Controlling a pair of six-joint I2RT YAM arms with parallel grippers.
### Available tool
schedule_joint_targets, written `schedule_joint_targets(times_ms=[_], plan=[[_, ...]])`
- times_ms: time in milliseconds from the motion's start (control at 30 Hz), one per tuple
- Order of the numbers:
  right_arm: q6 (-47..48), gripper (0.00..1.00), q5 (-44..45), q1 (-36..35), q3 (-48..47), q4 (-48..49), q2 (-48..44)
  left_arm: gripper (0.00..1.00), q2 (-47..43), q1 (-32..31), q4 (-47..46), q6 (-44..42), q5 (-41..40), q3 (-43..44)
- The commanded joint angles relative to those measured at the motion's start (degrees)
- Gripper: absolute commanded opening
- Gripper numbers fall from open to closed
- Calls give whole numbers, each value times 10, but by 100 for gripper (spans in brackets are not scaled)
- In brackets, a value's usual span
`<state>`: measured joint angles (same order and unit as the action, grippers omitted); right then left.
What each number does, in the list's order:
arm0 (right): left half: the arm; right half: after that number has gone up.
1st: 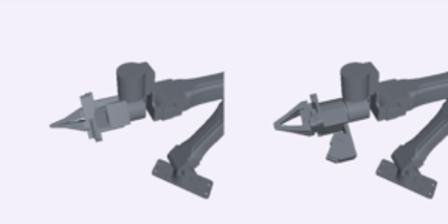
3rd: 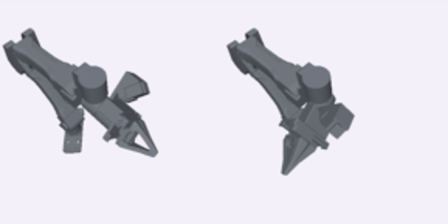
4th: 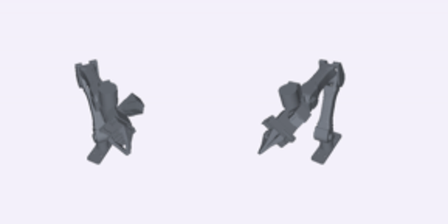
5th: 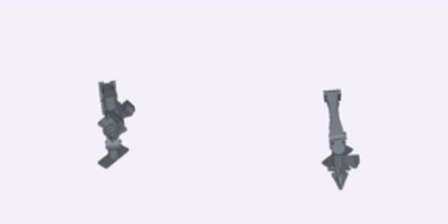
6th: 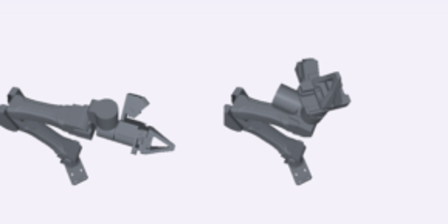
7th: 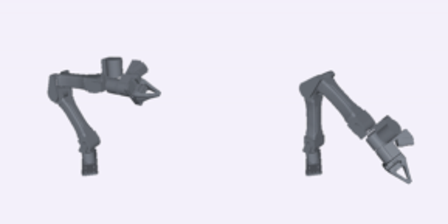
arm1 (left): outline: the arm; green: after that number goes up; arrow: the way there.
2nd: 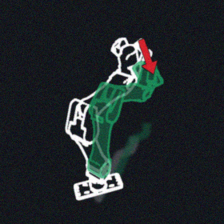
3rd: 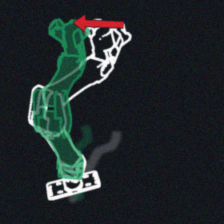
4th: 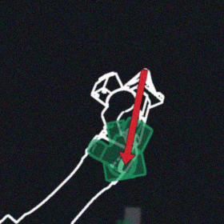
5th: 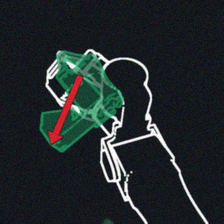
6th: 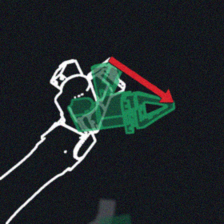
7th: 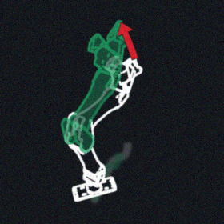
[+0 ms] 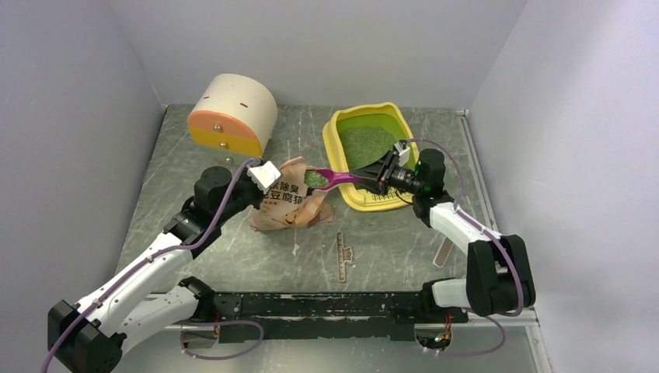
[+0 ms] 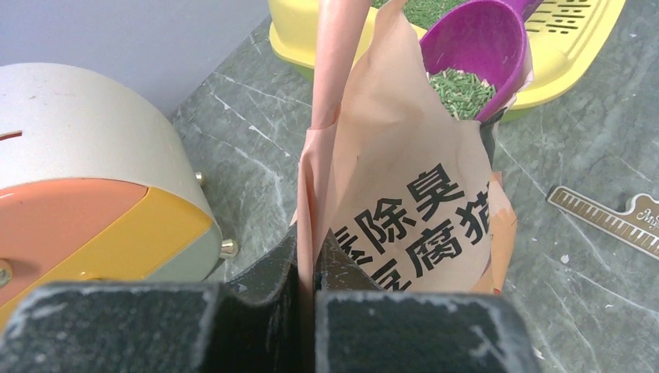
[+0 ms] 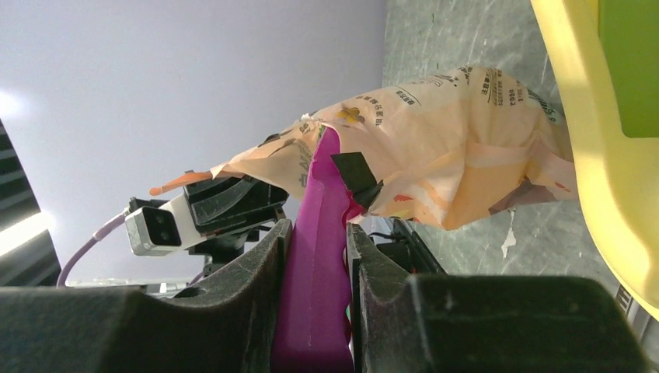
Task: Fill the litter box with clean litter
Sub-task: 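Scoop the cat litter from the cat litter bag.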
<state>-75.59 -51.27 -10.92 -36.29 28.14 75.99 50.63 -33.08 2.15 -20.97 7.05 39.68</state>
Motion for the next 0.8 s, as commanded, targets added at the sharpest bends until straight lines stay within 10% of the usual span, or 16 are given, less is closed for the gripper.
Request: schedule_joint_targets(times_ms=[0, 767], plan=[[-7, 0, -14, -3, 2, 14, -7, 5, -18, 3, -49, -18, 6, 4], [-92, 0, 7, -29, 48, 135, 13, 5, -6, 3, -1, -43, 17, 44]])
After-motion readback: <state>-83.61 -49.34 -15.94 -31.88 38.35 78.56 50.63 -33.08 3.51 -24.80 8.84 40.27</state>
